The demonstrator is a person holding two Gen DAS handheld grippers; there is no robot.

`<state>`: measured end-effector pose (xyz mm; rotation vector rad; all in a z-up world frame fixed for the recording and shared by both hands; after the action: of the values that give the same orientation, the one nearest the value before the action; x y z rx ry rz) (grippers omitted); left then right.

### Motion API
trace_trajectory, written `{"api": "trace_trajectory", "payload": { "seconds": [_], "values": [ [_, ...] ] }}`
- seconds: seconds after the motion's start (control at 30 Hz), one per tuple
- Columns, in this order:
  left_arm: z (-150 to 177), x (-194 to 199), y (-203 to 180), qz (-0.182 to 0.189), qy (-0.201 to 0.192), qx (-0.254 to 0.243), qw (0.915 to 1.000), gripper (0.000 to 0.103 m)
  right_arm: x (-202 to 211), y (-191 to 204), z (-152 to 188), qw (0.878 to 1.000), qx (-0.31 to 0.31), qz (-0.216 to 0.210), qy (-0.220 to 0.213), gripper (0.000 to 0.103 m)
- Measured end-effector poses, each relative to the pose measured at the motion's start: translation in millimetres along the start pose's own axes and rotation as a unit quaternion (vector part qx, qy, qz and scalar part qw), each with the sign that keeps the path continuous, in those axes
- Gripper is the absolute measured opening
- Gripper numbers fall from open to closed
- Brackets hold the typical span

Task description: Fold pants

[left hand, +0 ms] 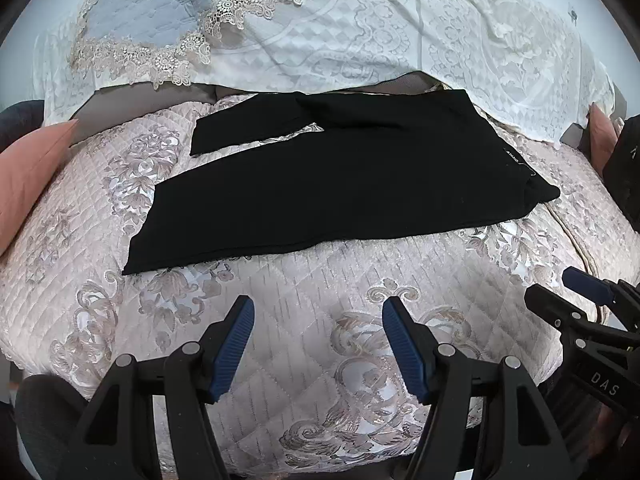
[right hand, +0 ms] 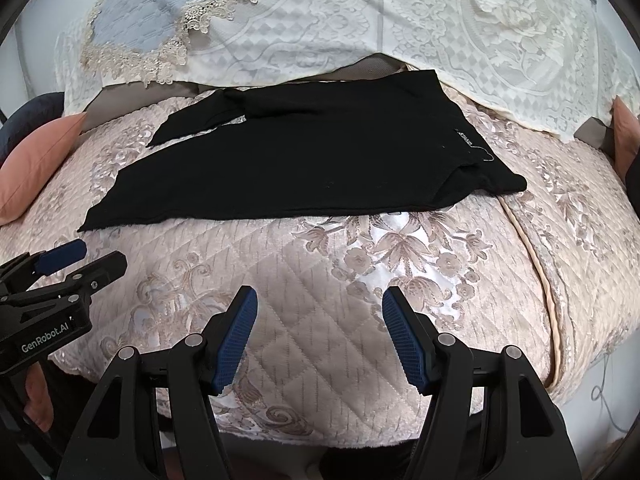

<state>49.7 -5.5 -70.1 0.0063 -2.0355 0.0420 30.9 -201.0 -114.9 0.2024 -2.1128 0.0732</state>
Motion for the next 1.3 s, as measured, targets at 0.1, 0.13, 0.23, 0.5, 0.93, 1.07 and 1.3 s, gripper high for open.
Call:
{"api": "trace_trajectory", "payload": {
  "seconds": [0.1, 0.13, 0.23, 0.5, 0.93, 1.07, 1.3],
  "values": [
    [0.8, -0.4, -0.2, 0.002, 0.001, 0.000, 1.0000, 0.070, -0.4, 1.5, 0.6, 1.000, 0.001, -0.001, 0.001, 0.065],
    [0.8, -0.4, -0.3, 0.002, 0.001, 0.000, 1.0000, 0.070, -0.4, 1.8, 0.8, 1.000, 0.001, -0.001, 0.001, 0.065],
    [0.8, -0.6, -0.1, 0.001, 0.001, 0.001, 1.0000, 0.070, -0.1, 2.1, 1.0, 1.000, 0.003, -0.001, 0.001, 0.065],
    [4.4, -0.7, -1.1, 0.004, 0.003, -0.002, 1.0000, 0.070, 1.0, 1.8, 0.6, 1.000, 0.003, -0.002, 0.000, 0.065],
    [4.8, -0.1, -1.7, 0.007, 0.002, 0.002, 1.0000, 0.070, 2.9, 1.9, -0.1, 1.000, 0.004, -0.004, 0.000, 0.065],
    [5.1, -0.5, -1.7, 0.007, 0.003, 0.002, 1.0000, 0.070, 3.2, 2.1, -0.6, 1.000, 0.006, -0.002, 0.001, 0.065],
    [5.8, -1.9, -1.1, 0.006, 0.005, 0.002, 1.0000, 0.070, 4.0, 2.6, -0.8, 1.000, 0.007, -0.004, 0.001, 0.065]
  ]
}}
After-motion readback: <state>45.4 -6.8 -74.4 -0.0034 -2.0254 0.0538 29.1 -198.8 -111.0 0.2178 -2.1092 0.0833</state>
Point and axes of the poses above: each gripper's, at about its wrist camera, not at the fingertips, and x roughly against the way its jaws point, y to its left, z to its underside, the point moved 9 cm from there along -x, roughly the way its jaws point, and after that the axes turned 11 degrees about y, right-handed, at the moved point
